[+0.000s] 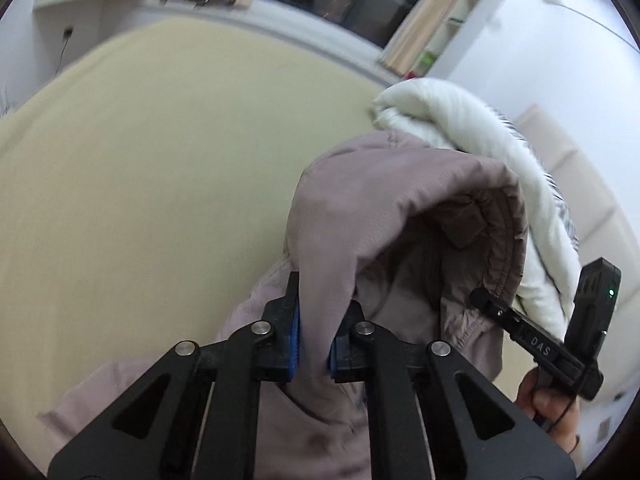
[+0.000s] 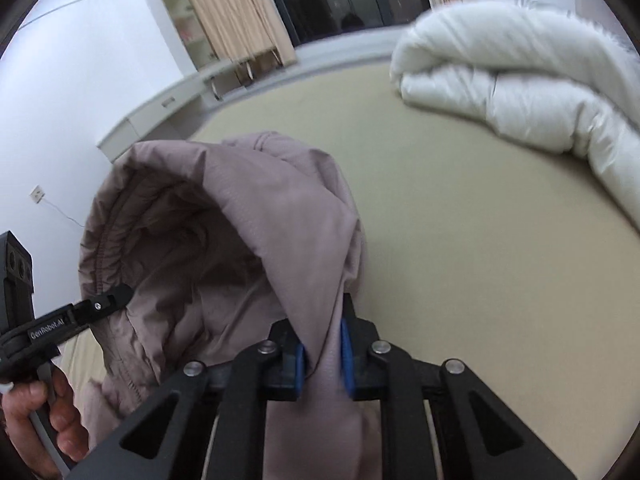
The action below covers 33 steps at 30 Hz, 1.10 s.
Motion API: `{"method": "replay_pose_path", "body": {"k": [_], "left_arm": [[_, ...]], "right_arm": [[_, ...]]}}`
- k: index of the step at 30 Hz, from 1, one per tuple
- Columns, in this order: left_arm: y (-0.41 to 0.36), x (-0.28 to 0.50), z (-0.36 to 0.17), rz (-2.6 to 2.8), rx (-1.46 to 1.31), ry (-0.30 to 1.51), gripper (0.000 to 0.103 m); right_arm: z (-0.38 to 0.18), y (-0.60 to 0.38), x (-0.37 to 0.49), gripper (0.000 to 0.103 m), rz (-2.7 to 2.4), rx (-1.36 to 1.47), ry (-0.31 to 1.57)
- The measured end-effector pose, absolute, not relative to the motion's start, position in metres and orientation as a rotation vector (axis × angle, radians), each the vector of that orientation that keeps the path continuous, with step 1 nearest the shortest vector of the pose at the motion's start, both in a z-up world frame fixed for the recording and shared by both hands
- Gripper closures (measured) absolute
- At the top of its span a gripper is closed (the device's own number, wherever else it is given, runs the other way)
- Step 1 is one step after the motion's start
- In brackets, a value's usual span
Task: Fold large clothes
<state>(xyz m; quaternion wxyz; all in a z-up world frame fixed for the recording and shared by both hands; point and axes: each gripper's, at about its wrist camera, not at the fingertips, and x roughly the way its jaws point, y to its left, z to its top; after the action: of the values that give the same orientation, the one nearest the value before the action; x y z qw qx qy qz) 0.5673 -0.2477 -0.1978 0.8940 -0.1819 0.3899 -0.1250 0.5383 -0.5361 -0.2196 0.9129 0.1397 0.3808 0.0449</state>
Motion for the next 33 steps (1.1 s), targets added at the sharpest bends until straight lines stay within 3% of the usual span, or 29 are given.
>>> {"method": "replay_pose_path", "body": {"k": [4,9,12,13,14,16,17,21,23,25,29,33], "left_arm": [[-0.24,0.485,-0.169,-0.304,-0.392,0.718,0.095],[-0.24,0.393,-0.172,-0.315,-0.404,0.689,0.095],[-0.237,0.34,-0.192,-0.309,-0.4,0.729,0.094],[-0.238,0.326,-0.2,-0.299,-0.383,0.749,0.094],[-0.237,0.309,-0.21,-0.294,-0.374,0.777,0.094],[-0.231,0.279,-0.235,-0.291,-0.391,0.865,0.094],[-0.229,0.268,-0.244,-0.283,-0.396,0.897,0.094],[-0.21,0.23,-0.251,-0.224,-0.407,0.944,0.094],[-0.204,0.238,-0.229,-0.224,-0.417,0.893,0.094],[-0.211,0.249,-0.194,-0.249,-0.386,0.813,0.094],[-0.261,0.296,-0.136,-0.356,-0.256,0.714,0.094],[-0.3,0.35,-0.138,-0.337,-0.164,0.741,0.094]], "right_arm": [[-0.182,-0.526,0.447,0.086,0.154,0.252,0.676],[-0.18,-0.498,0.352,0.083,0.182,0.218,0.678],[-0.198,-0.485,0.307,0.07,0.186,0.227,0.748],[-0.207,-0.481,0.295,0.058,0.182,0.235,0.779],[-0.217,-0.479,0.284,0.039,0.175,0.25,0.811],[-0.236,-0.475,0.256,0.021,0.163,0.291,0.844],[-0.242,-0.473,0.24,0.018,0.154,0.297,0.848],[-0.25,-0.478,0.206,0.023,0.127,0.331,0.871],[-0.234,-0.478,0.207,0.047,0.129,0.321,0.841],[-0.206,-0.477,0.221,0.058,0.117,0.3,0.791],[-0.163,-0.482,0.269,0.06,0.124,0.293,0.719],[-0.161,-0.479,0.313,0.06,0.126,0.307,0.735]]}}
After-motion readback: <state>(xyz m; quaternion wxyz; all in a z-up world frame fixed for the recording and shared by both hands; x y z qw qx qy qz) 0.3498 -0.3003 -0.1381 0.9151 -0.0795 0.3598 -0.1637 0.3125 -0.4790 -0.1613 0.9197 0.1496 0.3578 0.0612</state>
